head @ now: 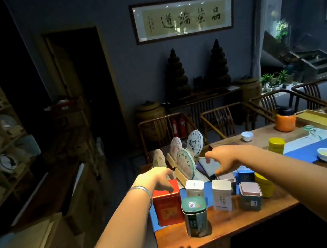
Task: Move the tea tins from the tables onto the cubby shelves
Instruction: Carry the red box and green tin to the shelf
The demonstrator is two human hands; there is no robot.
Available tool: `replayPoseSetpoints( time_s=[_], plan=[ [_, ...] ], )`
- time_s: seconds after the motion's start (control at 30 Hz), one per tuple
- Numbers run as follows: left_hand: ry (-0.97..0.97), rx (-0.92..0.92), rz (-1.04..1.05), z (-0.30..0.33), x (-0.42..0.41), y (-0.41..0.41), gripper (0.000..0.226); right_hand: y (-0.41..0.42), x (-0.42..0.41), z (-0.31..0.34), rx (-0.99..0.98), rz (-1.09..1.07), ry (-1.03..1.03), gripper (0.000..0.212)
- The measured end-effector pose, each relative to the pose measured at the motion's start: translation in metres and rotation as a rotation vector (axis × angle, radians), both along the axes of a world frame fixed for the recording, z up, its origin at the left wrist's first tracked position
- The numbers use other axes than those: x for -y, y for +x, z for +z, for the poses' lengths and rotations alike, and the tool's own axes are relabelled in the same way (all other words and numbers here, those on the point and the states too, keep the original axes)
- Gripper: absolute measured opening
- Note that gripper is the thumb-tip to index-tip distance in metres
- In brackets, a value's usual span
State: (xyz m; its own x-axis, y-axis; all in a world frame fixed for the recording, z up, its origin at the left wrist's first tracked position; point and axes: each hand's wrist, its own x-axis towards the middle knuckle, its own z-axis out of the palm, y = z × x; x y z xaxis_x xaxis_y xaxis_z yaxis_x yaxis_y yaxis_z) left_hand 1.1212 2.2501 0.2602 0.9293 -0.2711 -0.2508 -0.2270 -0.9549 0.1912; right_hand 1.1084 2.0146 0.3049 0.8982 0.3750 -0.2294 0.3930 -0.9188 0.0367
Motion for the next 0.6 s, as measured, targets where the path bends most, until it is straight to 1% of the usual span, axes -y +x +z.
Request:
replayPoseSetpoints(
  time_s=[0.17,0.27,0.37,0.43,0.53,0.6],
  plan=[
    [-0.041,-0.021,0.013,-0.037,-0.023,0.054,0.069,0.054,-0.025,-0.063,-0.126,0.043,-0.008,0.071],
    [-0.030,-0.053,-0.009,-0.065,-0.036,0.088,0.083,0.081,-0.036,-0.116,-0.206,0.057,-0.046,0.082],
    [-0.038,-0.102,-0.016,-0.094,-0.046,0.116,0.088,0.101,-0.039,-0.164,-0.279,0.033,-0.075,0.088],
    [-0.027,-0.118,-0.027,-0.112,-0.051,0.131,0.090,0.112,-0.039,-0.187,-0.302,0.003,-0.050,0.090],
    [-0.031,-0.131,-0.043,-0.134,-0.058,0.149,0.090,0.125,-0.040,-0.205,-0.314,-0.023,0.000,0.094],
    [-0.029,-0.134,-0.055,-0.146,-0.062,0.158,0.094,0.132,-0.040,-0.214,-0.312,-0.031,0.013,0.095]
  ],
)
